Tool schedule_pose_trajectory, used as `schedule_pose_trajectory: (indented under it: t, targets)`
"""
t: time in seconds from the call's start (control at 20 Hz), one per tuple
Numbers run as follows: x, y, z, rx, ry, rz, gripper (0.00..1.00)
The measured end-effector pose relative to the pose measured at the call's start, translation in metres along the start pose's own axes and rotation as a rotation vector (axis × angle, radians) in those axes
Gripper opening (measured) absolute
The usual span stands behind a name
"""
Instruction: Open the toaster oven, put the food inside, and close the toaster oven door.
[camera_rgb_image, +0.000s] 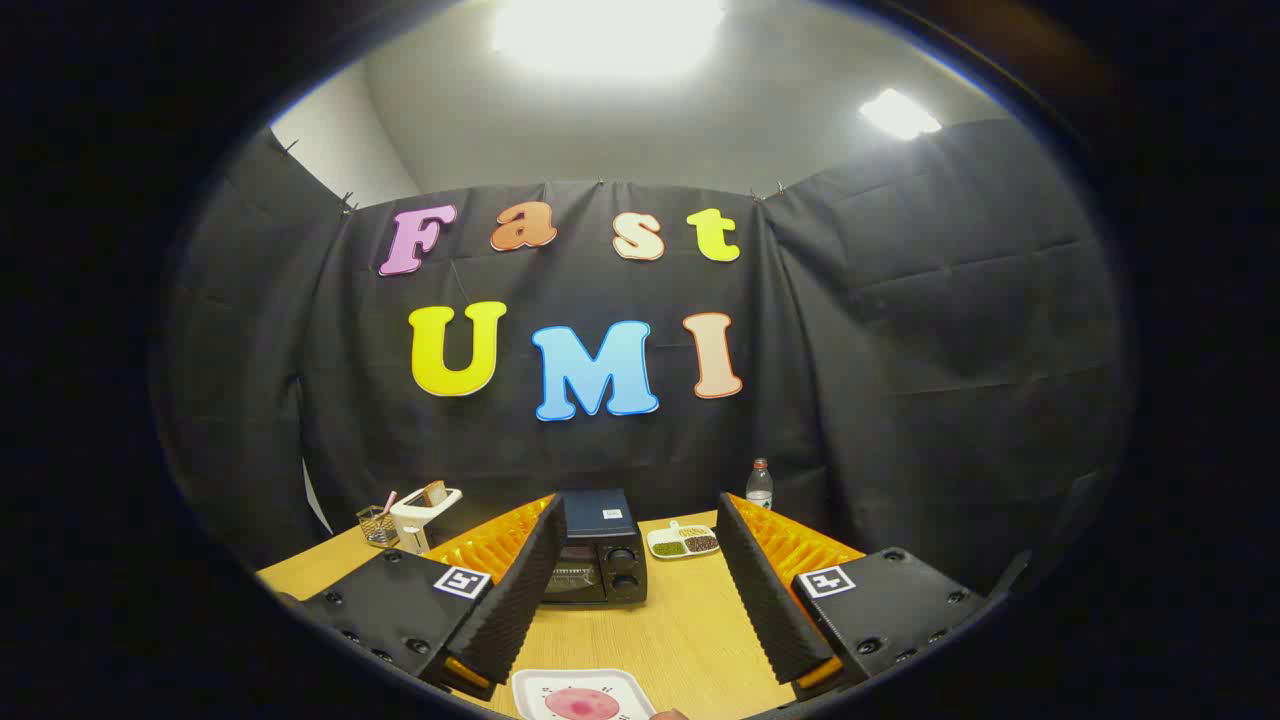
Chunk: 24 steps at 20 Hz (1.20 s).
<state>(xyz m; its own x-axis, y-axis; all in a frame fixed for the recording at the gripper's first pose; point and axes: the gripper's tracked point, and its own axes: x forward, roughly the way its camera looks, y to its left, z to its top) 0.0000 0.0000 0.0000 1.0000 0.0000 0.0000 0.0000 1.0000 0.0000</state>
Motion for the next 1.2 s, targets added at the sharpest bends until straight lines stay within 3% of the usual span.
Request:
schedule_pose_trajectory:
  t: [1.2]
  targets:
    - [-0.01, 0.027, 0.005, 0.007, -0.009, -0.034, 0.96]
